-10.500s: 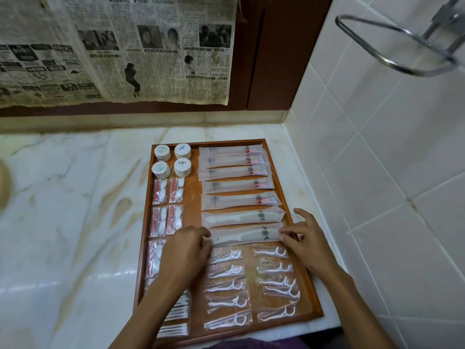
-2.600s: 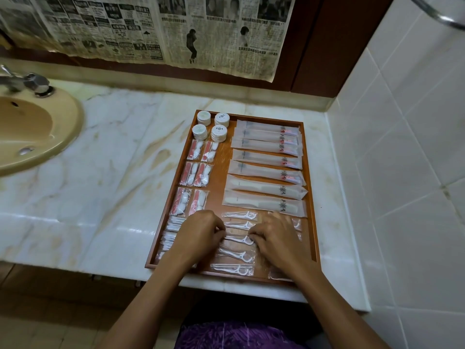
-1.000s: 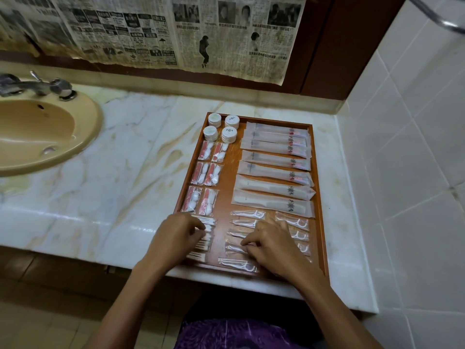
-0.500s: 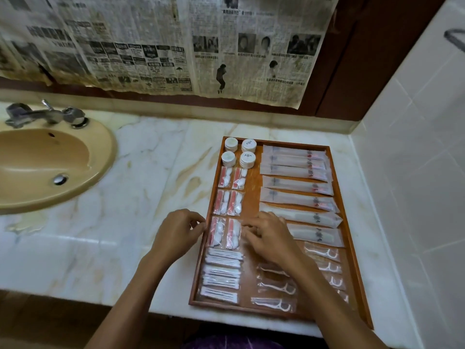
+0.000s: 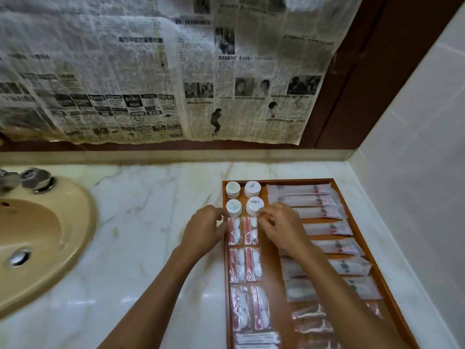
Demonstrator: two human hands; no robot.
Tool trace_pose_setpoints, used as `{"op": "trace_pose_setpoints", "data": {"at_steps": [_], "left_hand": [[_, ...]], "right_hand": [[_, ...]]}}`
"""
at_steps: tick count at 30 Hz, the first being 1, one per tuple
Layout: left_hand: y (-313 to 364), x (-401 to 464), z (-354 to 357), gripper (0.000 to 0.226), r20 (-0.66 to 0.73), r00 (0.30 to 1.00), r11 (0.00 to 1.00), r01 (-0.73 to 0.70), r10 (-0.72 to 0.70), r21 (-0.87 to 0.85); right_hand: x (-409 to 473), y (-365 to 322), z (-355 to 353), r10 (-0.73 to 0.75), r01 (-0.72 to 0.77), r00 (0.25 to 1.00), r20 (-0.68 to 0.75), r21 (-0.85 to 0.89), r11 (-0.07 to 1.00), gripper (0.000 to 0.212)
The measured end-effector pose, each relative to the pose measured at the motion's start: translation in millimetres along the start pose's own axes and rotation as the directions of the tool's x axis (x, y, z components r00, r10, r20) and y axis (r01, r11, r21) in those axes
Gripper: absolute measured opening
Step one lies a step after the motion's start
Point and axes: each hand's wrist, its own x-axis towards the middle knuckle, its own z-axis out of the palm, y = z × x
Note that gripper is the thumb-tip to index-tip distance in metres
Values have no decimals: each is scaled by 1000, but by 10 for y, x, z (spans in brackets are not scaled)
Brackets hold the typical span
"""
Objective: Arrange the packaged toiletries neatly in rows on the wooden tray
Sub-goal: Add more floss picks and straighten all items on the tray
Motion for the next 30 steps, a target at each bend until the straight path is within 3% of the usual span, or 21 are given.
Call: {"op": "trace_pose_setpoints", "data": {"at_steps": [4,11,17,26,30], "left_hand": [[-94,290,51,38,-1,1000,998,-27,27,-56],[-187,560,201,47,45,995,996,-87,88,-36],[-165,647,235,51,69,994,997,-78,80,-23],[-143,705,201,35,103,991,996,-92,90,7],[-132,720,174,39,120,988,994,-103,99,26]], "right_hand": [[301,30,55,53,-57,997,-52,-66,996,22],[508,59,101,92,-88,996,13,-177,980,47],[575,45,121,65,-55,997,34,-242,969,43],[622,35,149,45,-33,998,43,-235,971,42],[606,36,144,54,-41,997,51,-228,973,45]]}}
